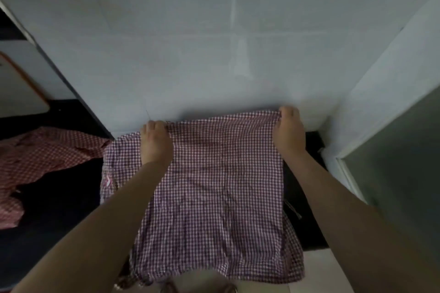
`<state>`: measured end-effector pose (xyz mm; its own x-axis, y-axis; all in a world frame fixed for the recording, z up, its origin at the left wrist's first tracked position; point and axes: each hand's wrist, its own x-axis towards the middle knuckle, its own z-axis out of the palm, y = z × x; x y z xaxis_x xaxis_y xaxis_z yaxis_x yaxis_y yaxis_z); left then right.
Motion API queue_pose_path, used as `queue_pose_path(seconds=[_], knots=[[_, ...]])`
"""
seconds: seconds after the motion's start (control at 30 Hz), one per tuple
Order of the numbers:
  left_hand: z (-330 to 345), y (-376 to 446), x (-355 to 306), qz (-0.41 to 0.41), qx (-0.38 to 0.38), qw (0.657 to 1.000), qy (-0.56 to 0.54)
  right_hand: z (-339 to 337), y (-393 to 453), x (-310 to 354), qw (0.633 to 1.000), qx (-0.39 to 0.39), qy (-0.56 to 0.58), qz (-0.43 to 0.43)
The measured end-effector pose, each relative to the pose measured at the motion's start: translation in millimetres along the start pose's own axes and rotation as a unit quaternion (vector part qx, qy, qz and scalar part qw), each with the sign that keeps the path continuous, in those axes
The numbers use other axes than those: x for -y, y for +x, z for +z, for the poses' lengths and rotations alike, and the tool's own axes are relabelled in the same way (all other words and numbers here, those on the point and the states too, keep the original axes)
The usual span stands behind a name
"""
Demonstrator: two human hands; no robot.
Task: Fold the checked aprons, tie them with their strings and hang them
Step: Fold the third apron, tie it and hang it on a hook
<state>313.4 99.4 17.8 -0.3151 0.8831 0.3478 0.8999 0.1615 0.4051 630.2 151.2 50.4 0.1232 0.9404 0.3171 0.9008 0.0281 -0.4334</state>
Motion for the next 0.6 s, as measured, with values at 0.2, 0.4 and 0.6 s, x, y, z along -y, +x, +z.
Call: queue_pose_path(seconds=[0.2, 0.4, 0.6], knots=[[-23.3, -47.0, -0.3, 0.035, -0.038, 0.998, -0.047, -33.6, -35.8, 10.0, 0.996, -0.019, 0.059, -0.058], [-33.2, -85.3, 9.5, -0.108, 0.433, 0.869, 0.213, -43.7, -68.0, 11.1, 0.751, 0.618, -0.189, 0.137], [0.3, -110.4, -3.1, -0.011, 0.322, 0.943, 0.086, 7.1, -104.6, -0.9, 0.900, 0.407, -0.149, -0.038]])
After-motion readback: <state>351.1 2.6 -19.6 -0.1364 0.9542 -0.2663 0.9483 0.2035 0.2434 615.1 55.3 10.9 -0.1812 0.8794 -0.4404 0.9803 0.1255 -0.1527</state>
